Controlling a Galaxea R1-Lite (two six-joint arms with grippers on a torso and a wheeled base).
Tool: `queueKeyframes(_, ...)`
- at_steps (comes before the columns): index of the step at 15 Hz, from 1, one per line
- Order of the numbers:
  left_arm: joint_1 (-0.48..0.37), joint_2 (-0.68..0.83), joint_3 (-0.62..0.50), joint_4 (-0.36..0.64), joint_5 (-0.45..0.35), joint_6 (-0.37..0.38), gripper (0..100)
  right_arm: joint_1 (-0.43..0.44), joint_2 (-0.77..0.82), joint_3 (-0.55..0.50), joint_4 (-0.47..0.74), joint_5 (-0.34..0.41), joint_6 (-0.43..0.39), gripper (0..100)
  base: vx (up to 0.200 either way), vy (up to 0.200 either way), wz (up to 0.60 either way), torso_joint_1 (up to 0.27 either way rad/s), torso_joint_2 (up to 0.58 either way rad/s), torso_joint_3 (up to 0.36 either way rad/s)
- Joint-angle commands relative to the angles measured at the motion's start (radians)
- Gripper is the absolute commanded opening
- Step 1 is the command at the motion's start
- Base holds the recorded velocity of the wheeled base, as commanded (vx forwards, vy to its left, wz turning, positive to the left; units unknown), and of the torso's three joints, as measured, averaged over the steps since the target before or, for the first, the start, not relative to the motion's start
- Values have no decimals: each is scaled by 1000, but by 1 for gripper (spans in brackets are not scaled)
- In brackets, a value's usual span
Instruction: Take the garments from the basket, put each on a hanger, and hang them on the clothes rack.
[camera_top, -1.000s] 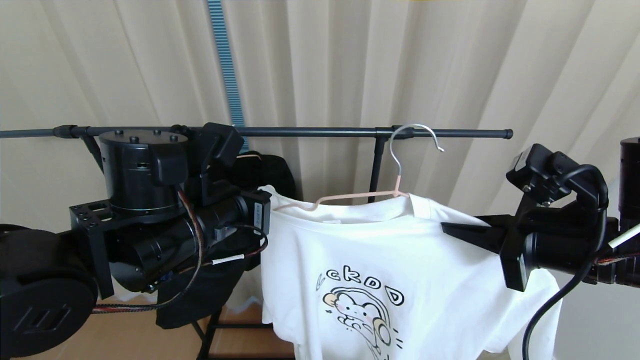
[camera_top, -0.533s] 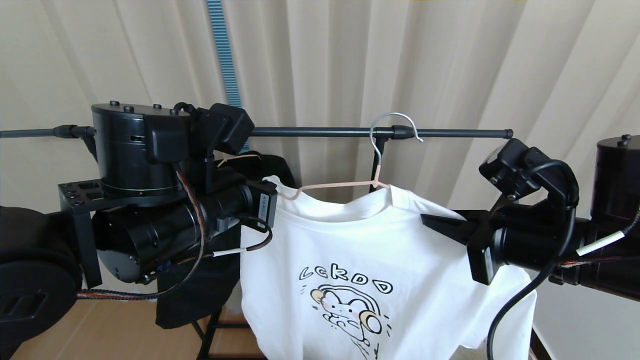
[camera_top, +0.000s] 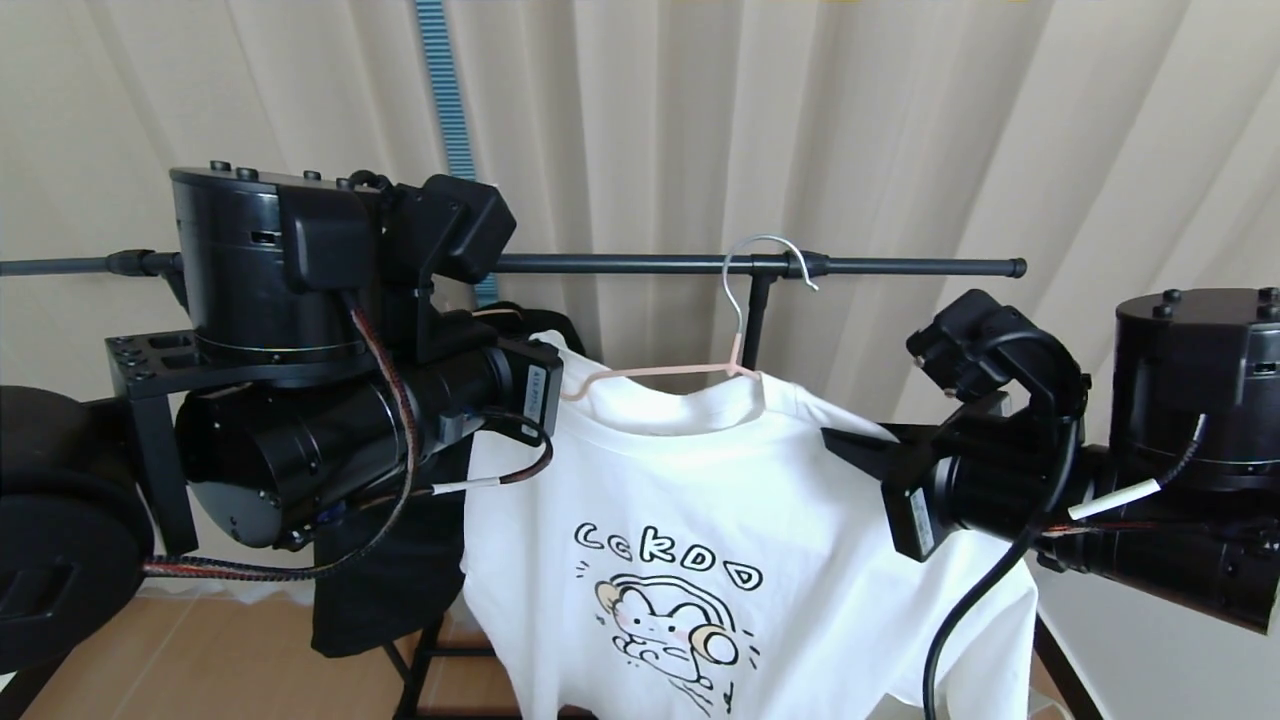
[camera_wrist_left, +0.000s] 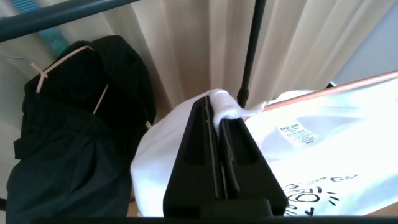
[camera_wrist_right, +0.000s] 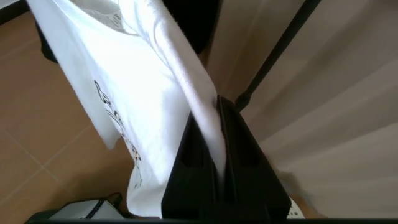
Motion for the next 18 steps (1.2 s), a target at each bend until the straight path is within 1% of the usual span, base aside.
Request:
queueKeyframes(1, -14, 6, -17, 4, 2, 0, 0, 36, 9, 4, -27, -63, -1, 0, 0, 0, 0, 0, 0, 0)
queueKeyframes(3, -21, 9, -45, 39, 4, 0, 0, 69, 37, 16, -73, -174, -3, 0, 0, 0, 0, 0, 0, 0)
queueKeyframes(4, -27, 13, -65, 61, 5, -1, 0, 75, 50, 21, -90, -238, -3, 0, 0, 0, 0, 0, 0, 0)
queueKeyframes(5, -30, 19, -83, 78, 5, -1, 0, 76, 66, 24, -103, -286, -6, 0, 0, 0, 0, 0, 0, 0)
queueKeyframes(6, -34, 21, -94, 85, 5, -1, 0, 78, 67, 24, -114, -299, -6, 0, 0, 0, 0, 0, 0, 0)
queueKeyframes(8, -46, 48, -145, 133, 37, -1, 0, 84, 69, 24, -166, -306, -4, 0, 0, 0, 0, 0, 0, 0)
queueKeyframes(10, -64, 73, -192, 164, 47, -1, 0, 95, 73, 22, -200, -319, -4, 0, 0, 0, 0, 0, 0, 0)
queueKeyframes(11, -72, 81, -228, 205, 48, -3, 0, 96, 84, 22, -215, -347, -4, 0, 0, 0, 0, 0, 0, 0)
queueKeyframes(14, -87, 91, -349, 323, 51, -12, 0, 96, 122, 24, -241, -393, -9, 0, 0, 0, 0, 0, 0, 0)
queueKeyframes(15, -89, 96, -358, 334, 54, -11, 0, 96, 129, 22, -241, -401, -9, 0, 0, 0, 0, 0, 0, 0)
queueKeyframes(16, -89, 107, -363, 358, 57, -17, 0, 96, 132, 18, -241, -424, -10, 0, 0, 0, 0, 0, 0, 0)
queueKeyframes(18, -96, 118, -366, 371, 59, -52, 0, 96, 132, 10, -248, -428, -9, 0, 0, 0, 0, 0, 0, 0)
